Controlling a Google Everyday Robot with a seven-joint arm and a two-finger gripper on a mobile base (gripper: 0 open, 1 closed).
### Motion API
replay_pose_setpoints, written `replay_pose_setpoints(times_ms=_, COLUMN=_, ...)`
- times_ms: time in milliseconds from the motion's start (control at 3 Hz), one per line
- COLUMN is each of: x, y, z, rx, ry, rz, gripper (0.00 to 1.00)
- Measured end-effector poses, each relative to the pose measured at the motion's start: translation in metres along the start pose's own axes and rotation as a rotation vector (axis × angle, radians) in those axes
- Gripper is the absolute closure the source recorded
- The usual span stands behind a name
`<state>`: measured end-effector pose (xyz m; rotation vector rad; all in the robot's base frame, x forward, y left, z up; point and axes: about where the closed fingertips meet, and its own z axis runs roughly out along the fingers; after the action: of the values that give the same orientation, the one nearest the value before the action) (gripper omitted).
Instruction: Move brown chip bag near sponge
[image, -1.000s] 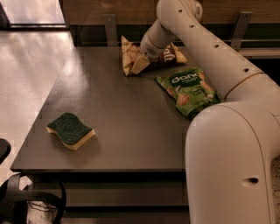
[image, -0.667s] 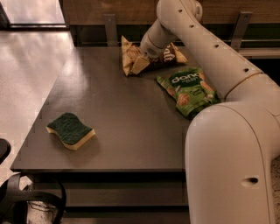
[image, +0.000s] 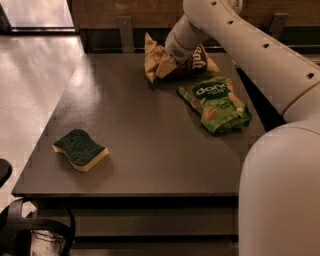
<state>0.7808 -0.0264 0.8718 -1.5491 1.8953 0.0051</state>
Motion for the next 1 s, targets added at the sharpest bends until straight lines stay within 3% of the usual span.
replay_pose_setpoints(times_ms=333, x=-0.012, y=0.009, z=-0.072, rx=0.159, ry=0.03, rz=-0.024, gripper=1.0)
replay_pose_setpoints(times_ms=1000, x=-0.026, y=0.042, z=-0.141, rx=0.316, ry=0.055, rz=-0.052, gripper=1.0)
